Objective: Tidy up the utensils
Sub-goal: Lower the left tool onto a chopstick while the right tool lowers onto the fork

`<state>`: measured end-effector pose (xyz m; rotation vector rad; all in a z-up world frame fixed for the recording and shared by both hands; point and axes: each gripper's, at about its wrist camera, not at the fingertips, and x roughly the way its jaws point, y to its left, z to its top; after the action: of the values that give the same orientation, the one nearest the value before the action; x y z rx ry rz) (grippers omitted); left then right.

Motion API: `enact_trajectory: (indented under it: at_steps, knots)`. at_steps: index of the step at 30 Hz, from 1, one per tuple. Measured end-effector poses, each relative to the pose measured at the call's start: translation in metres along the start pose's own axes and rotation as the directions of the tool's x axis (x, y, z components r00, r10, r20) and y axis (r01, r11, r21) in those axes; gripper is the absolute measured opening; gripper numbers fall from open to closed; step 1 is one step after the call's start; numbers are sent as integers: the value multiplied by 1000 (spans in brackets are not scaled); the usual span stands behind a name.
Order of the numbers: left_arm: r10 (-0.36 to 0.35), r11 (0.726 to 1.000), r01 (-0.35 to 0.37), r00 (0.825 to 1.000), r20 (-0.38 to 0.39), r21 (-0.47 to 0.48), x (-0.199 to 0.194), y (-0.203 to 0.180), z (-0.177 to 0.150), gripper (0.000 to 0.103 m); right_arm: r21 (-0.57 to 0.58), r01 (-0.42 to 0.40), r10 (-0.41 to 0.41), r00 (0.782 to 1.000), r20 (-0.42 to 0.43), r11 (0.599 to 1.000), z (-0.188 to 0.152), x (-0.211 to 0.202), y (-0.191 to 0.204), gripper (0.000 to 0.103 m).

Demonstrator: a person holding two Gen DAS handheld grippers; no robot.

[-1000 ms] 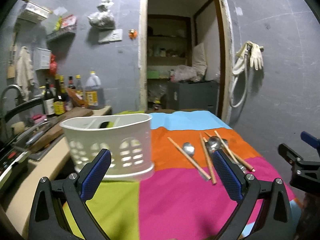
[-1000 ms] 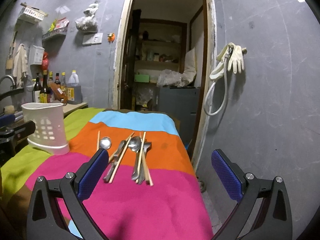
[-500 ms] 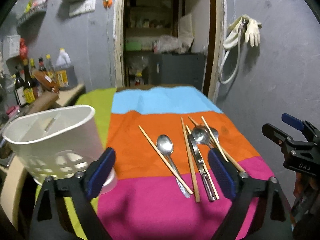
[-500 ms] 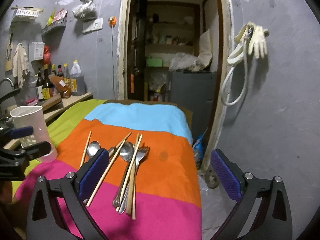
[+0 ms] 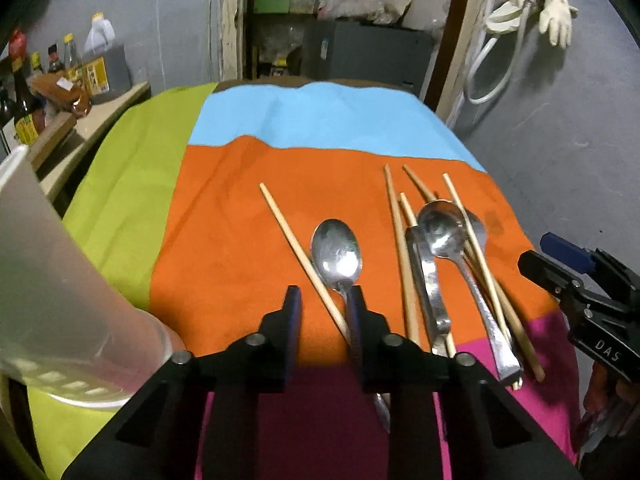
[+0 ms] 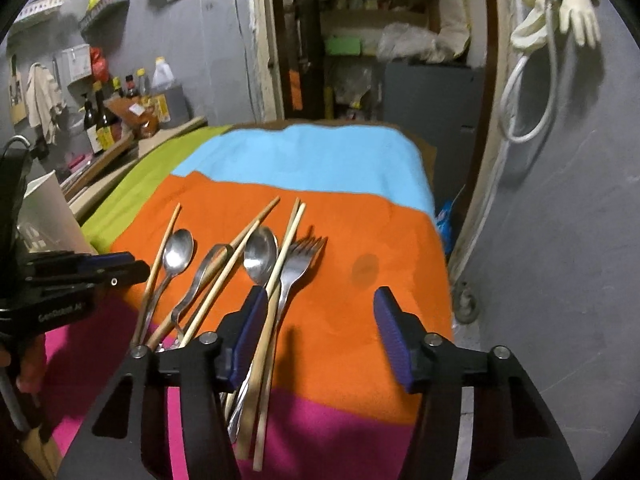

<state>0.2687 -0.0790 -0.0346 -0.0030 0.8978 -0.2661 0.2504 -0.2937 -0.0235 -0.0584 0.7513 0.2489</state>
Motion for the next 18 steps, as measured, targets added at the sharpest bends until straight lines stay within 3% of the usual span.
enact_trajectory:
  at_steps: [5, 18]
  knots:
    - [-12, 1000, 11, 999, -33, -29, 10, 11, 2, 15, -6, -19, 18, 999, -45, 1000, 2, 13, -2, 40]
    - [-20, 998, 15, 996, -90, -57, 23, 17, 10, 15, 12, -75, 76, 989, -127, 997, 11, 42, -5, 39]
